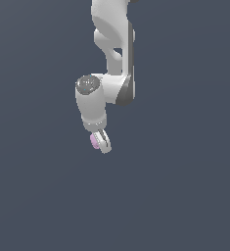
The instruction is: Pick up the object and move it to a goal position.
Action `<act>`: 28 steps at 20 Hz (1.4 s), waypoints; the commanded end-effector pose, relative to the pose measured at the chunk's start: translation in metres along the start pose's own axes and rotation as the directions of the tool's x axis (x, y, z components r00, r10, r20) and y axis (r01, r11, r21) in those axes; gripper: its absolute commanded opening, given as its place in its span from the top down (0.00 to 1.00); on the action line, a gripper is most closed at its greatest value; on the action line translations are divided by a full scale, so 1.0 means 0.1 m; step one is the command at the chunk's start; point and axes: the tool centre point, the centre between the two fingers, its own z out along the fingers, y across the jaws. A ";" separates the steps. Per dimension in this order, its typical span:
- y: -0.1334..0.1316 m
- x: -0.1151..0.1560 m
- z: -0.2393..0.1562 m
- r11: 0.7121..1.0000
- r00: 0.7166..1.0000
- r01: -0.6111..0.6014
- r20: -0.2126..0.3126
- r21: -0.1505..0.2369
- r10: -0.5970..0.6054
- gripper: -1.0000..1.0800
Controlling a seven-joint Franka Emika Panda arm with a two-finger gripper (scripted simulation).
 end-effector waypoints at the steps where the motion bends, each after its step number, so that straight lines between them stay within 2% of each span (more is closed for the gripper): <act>1: 0.19 0.00 -0.14 1.000 1.000 0.000 0.001 0.001 0.000 1.00; 16: 1.24 0.00 -0.92 1.000 1.000 0.000 0.001 0.001 0.000 1.00; 22: 1.47 0.02 -1.11 1.000 1.000 0.000 -0.001 0.000 0.000 1.00; 28: 1.57 0.03 -1.20 1.000 1.000 0.000 -0.003 0.000 0.000 1.00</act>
